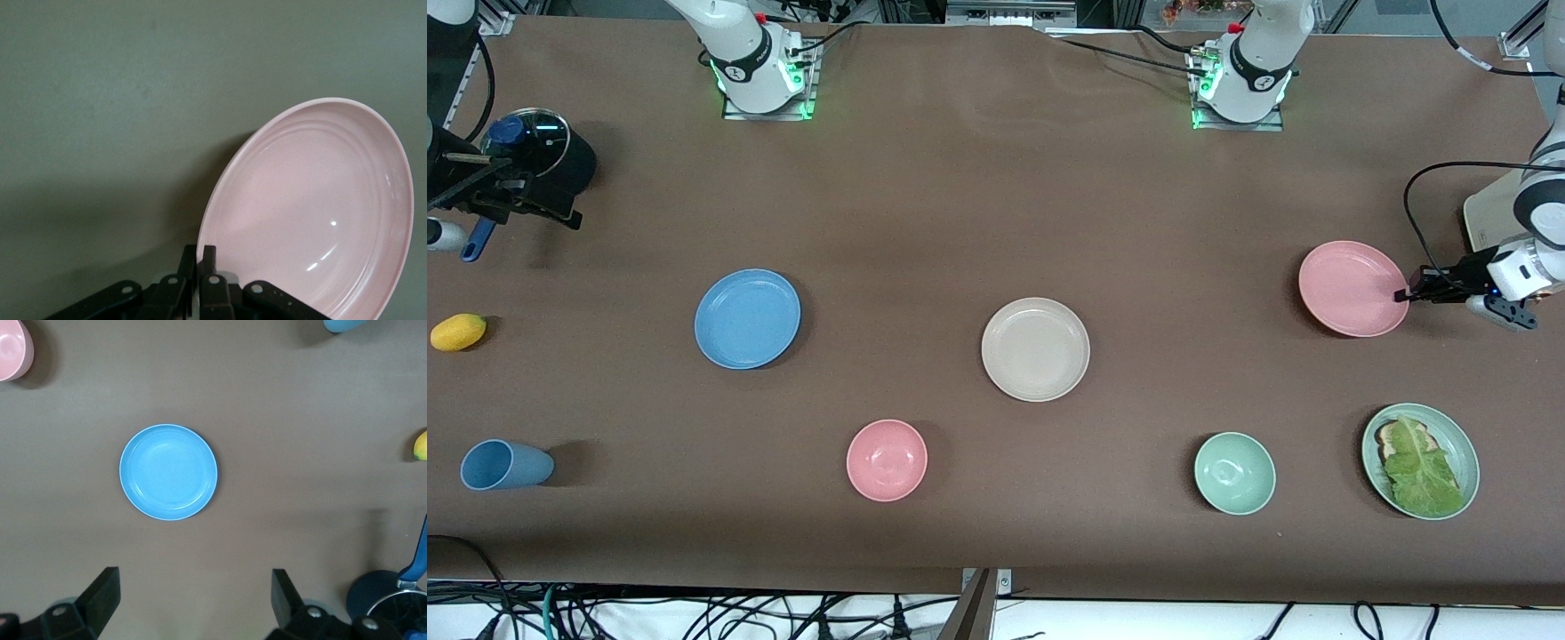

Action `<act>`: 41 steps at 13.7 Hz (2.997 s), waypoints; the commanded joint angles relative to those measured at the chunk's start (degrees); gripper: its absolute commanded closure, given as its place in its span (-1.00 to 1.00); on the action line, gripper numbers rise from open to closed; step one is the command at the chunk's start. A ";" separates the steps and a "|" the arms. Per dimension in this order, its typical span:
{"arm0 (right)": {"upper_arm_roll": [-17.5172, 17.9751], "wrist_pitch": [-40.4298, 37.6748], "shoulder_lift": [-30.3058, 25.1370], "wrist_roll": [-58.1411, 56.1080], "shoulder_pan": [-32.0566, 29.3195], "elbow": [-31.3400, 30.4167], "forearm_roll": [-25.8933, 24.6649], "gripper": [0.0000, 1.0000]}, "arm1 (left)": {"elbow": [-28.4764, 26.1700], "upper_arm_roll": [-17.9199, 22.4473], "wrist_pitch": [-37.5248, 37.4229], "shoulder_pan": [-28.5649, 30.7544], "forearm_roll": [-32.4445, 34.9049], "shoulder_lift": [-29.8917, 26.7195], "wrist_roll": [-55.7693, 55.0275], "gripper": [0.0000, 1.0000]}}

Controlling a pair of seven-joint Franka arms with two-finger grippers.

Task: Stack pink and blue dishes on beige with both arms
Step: 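Carry the pink plate with the left gripper onto the beige plate, then open the left gripper to release the pink plate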

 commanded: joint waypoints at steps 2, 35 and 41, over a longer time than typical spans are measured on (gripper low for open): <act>0.04 -0.47 -1.40 0.78 0.16 -0.86 0.32 -1.00 | 1.27 0.01 -7.73 -2.72 0.30 -4.55 -8.11 1.00; 0.12 -0.47 -1.40 0.43 0.16 -0.86 0.32 -1.00 | 17.88 -11.24 8.34 -47.29 1.80 10.20 -73.26 1.00; 0.12 -0.38 -1.32 0.43 0.16 -0.86 0.32 -1.00 | 18.23 -11.24 13.08 -48.79 1.89 13.19 -74.58 1.00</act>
